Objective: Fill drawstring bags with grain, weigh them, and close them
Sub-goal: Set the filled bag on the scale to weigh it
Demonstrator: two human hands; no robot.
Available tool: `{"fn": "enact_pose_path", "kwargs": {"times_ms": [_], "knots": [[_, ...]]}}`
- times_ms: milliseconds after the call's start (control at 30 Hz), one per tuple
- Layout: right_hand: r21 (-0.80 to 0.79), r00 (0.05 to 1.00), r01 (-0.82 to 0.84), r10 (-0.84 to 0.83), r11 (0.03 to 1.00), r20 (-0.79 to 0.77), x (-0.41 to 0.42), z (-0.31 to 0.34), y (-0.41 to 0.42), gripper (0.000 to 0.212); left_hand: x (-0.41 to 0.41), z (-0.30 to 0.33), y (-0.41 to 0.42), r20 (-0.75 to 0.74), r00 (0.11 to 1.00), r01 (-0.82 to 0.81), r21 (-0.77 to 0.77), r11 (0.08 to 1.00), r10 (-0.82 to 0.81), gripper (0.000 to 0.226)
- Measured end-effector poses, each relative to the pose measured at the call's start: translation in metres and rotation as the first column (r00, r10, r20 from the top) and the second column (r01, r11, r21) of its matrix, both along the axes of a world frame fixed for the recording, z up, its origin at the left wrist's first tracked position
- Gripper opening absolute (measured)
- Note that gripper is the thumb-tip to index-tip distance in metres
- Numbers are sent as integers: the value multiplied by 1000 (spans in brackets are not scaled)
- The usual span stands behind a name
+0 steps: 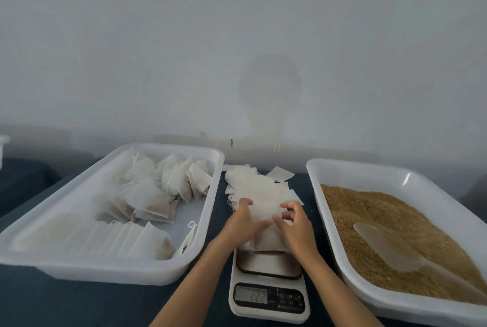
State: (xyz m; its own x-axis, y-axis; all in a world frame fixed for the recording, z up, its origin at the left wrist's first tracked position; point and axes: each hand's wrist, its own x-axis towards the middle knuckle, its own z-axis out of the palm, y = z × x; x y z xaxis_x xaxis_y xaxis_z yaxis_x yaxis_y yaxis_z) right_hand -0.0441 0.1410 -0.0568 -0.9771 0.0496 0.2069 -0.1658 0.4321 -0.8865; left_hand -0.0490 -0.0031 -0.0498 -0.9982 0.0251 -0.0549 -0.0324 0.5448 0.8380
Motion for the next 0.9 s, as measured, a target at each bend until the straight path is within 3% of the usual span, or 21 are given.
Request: {"fn": "enact_pose_path", "kwargs": {"times_ms": [67, 233, 300, 367, 467, 533, 600, 667, 733, 833, 900], "knots": [[-28, 999, 6, -8, 1000, -52, 3, 6, -4, 28, 3, 5, 4, -71, 997, -33, -76, 997, 28, 65], [-101, 966, -71, 43, 992, -254, 14, 38, -17, 29, 21, 38, 3, -254, 953, -174, -3, 985, 168, 35], [-90, 944, -114, 80, 989, -321, 17, 55, -28, 27, 33, 56, -4, -350, 927, -180, -105, 978, 133, 14], [-78, 914, -175, 132, 982, -384, 20, 72, -42, 25, 46, 74, -16, -450, 888, -217, -218, 952, 99, 12], [-97, 876, -296, 229, 950, -425, 24, 94, -70, 18, 66, 102, -44, -535, 820, -310, -117, 944, 203, 10], [-18, 859, -340, 303, 940, -413, 25, 102, -90, 14, 81, 118, -67, -569, 779, -384, -102, 917, 263, 14], [176, 832, -394, 431, 902, -349, 26, 107, -108, 11, 92, 128, -93, -574, 755, -460, -120, 880, 316, 14], [558, 764, -396, 599, 729, -240, 26, 110, -127, 17, 100, 133, -116, -562, 736, -539, -149, 829, 377, 10], [834, 720, -321, 688, 449, -94, 26, 107, -147, 20, 104, 131, -135, -526, 737, -588, -190, 786, 424, 11], [914, 728, -352, 672, 200, 133, 28, 102, -169, 19, 106, 122, -154, -471, 744, -619, -221, 753, 474, 16], [892, 745, -440, 597, 104, 297, 24, 96, -179, 22, 104, 114, -162, -431, 753, -622, -219, 752, 497, 13]]}}
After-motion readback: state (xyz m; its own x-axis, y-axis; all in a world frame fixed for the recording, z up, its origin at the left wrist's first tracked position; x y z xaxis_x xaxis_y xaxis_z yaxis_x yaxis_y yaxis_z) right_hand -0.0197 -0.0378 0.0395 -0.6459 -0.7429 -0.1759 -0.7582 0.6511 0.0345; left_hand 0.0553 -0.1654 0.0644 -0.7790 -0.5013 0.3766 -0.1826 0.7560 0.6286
